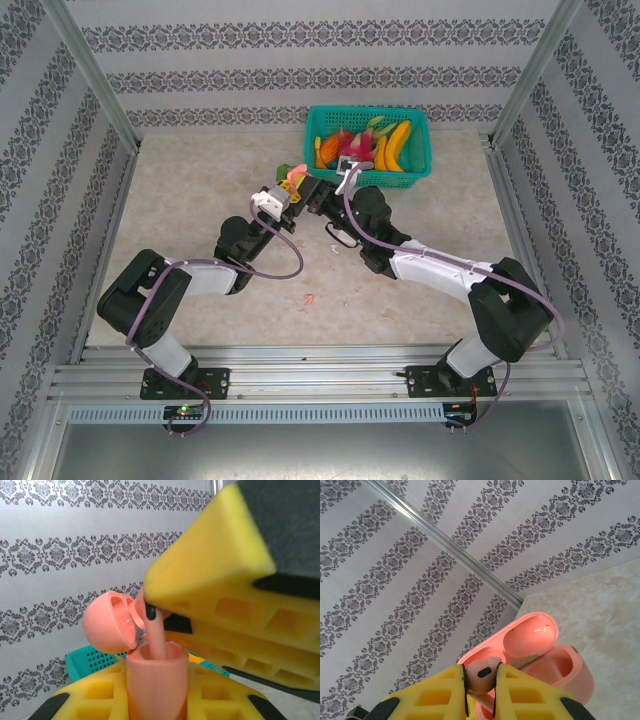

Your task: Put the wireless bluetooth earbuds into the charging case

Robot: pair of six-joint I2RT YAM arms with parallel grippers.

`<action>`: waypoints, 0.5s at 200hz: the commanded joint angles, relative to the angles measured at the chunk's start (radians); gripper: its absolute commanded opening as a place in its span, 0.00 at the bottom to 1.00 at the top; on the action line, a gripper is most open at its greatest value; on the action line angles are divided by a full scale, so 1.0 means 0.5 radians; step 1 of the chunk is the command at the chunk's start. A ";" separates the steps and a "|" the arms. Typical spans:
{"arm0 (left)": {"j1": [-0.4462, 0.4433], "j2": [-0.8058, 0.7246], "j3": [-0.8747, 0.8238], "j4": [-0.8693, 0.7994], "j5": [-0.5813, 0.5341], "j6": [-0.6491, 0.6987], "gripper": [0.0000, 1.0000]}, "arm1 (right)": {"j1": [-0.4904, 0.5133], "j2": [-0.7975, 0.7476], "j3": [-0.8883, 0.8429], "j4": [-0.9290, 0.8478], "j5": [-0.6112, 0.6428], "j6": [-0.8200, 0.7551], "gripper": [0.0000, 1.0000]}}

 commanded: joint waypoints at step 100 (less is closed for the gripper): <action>-0.021 -0.071 0.067 0.081 0.058 -0.031 0.00 | 0.016 0.073 -0.018 0.105 -0.100 -0.007 0.15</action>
